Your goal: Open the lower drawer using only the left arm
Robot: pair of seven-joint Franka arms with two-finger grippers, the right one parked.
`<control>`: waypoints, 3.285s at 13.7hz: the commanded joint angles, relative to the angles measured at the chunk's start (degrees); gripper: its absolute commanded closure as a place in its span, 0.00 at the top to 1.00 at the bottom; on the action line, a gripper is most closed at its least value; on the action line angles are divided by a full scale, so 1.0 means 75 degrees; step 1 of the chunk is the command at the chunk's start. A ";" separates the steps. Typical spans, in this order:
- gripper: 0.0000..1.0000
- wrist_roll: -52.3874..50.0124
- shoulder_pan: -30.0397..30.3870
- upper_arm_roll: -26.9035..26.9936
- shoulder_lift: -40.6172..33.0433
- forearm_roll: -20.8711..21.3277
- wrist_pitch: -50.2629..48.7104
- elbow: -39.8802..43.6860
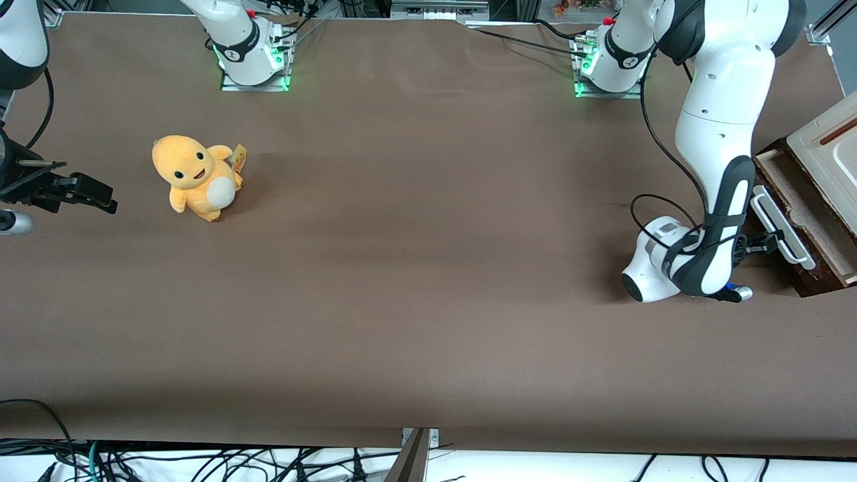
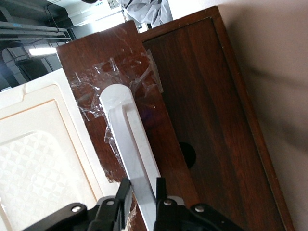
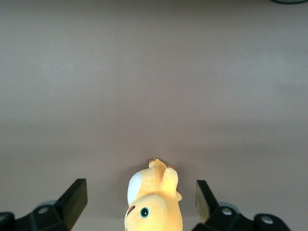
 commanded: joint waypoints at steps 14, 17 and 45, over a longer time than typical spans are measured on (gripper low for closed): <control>1.00 0.0721 -0.0598 -0.0082 -0.0031 -0.1618 -0.0377 0.1520; 1.00 0.0910 -0.0728 -0.0082 -0.0125 -0.3375 -0.0401 0.2587; 1.00 0.4883 0.0491 -0.0269 -0.5610 -0.9322 0.1255 0.0666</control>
